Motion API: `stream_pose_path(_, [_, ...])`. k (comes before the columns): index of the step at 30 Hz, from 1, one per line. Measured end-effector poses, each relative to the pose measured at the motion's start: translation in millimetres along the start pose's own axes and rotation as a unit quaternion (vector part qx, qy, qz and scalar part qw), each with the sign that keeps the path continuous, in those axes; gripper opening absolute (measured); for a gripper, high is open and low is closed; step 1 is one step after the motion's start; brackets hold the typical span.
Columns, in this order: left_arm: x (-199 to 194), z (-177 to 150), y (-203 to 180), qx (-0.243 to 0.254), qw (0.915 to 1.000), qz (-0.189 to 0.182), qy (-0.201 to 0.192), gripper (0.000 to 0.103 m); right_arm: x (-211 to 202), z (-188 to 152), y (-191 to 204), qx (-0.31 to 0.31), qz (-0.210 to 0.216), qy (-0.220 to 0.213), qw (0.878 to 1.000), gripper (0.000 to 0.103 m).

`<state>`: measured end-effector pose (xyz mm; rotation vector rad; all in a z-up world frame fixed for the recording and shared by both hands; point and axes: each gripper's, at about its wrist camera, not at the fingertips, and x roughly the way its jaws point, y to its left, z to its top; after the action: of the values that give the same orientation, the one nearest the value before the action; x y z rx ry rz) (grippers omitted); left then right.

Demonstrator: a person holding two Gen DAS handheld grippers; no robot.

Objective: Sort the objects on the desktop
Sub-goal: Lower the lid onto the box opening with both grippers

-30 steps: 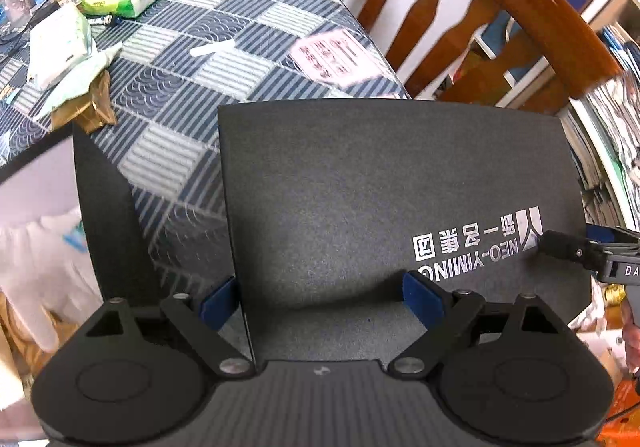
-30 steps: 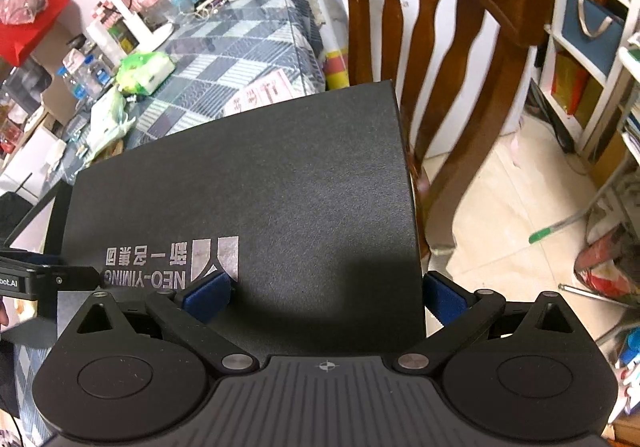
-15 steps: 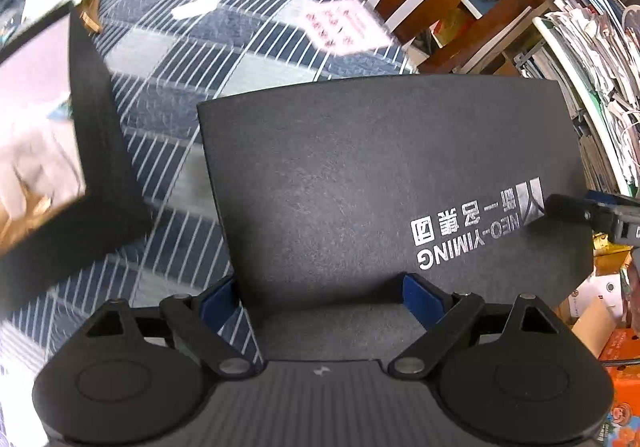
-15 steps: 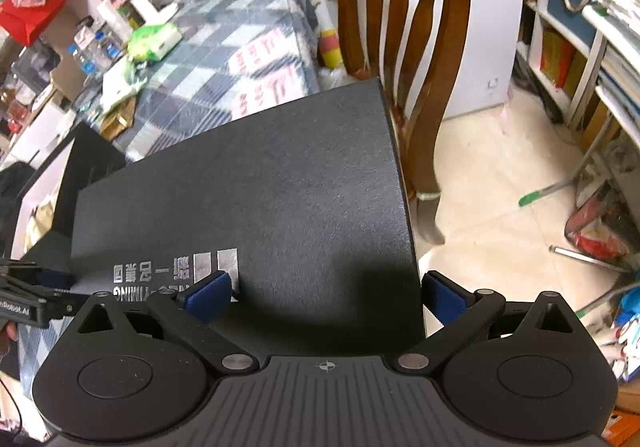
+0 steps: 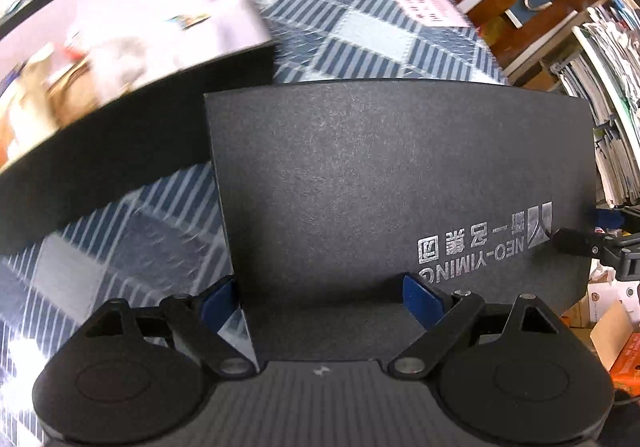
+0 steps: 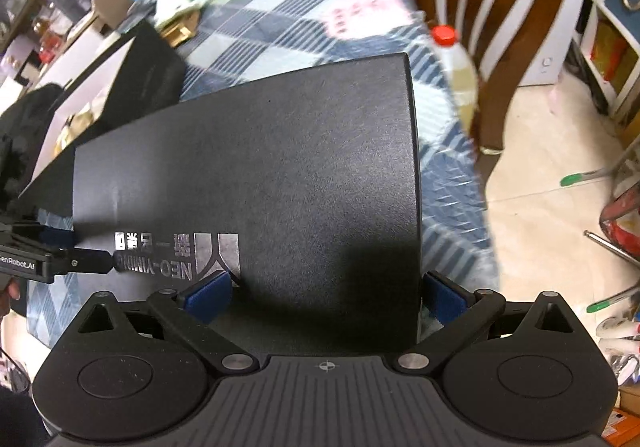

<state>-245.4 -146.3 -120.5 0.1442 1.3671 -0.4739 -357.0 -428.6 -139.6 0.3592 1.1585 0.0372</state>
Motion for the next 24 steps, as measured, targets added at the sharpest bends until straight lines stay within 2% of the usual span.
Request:
stream_pose_path(11, [-42.9, -49.0, 101.8, -0.006, 0.9999, -0.004, -0.012, 0.103, 8.9, -32.5, 123.3, -0.014, -0.008, -0.002, 1.0, 0.102])
stream_pose_path(24, [-88.3, -97.0, 217.4, -0.047, 0.9984, 0.008, -0.031, 0.103, 30.4, -45.8, 245.0, -0.042, 0.021, 0.007, 0.999, 0.102])
